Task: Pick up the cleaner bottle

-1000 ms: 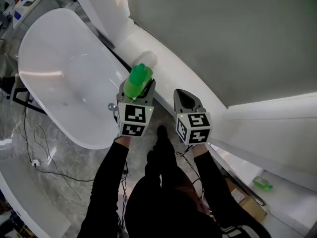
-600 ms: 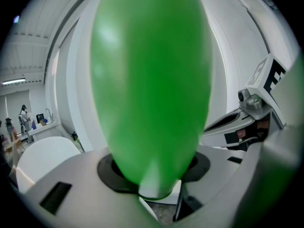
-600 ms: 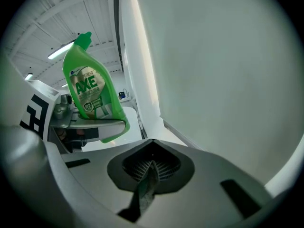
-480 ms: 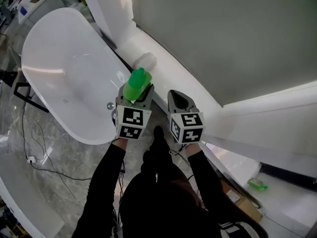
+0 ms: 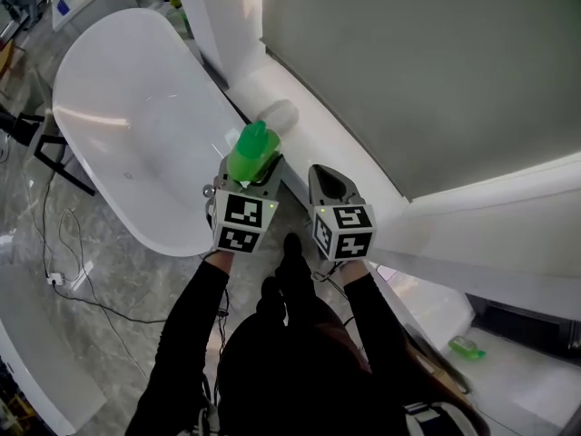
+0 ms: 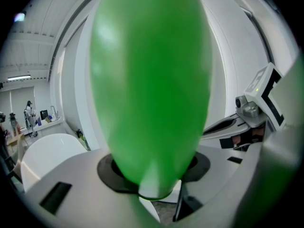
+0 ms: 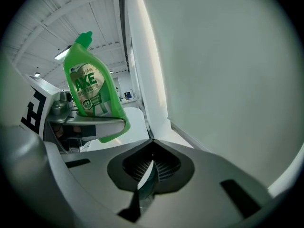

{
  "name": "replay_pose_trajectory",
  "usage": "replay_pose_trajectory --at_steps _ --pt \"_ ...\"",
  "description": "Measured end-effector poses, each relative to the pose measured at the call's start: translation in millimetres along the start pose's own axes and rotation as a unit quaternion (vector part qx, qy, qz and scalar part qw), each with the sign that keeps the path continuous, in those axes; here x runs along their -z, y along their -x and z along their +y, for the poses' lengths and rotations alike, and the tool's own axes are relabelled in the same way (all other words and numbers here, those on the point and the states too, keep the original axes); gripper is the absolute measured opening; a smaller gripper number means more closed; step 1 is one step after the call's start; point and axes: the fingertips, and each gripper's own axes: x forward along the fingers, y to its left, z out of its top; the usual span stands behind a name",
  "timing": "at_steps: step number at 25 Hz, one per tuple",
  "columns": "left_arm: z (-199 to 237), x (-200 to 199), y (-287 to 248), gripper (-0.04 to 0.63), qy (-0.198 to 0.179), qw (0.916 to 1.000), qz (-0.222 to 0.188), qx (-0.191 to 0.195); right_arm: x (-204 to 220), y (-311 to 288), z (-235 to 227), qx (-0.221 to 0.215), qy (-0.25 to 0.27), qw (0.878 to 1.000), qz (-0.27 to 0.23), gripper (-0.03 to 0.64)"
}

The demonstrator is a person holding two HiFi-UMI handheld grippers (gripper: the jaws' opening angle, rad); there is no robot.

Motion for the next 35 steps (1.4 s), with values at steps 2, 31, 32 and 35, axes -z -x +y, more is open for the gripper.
replay_pose_trajectory --at_steps 2,31,32,35 --pt "2.8 -0.6 3.5 0.209 -0.001 1.0 0.0 -0.003 -1.9 -0.1 3.0 -0.002 0.002 1.0 -0.001 0.002" --pt "16.5 -9.6 7.3 0.21 -0.001 0.9999 -0.001 -0.013 -21.7 -6.0 23.8 -0.036 0.043 0.998 -0.017 0.002" --pt "16.5 -9.8 7.2 0.21 -0.001 0.9999 0.0 -0.013 -21.4 -6.1 24.4 -0.036 0.043 0.998 -0.016 0.002" --pt "15.3 -10.4 6.6 0.209 -0.004 0.9999 0.001 -0.012 -21.6 -5.2 24.6 -0.037 0.048 0.998 -0.016 0.002"
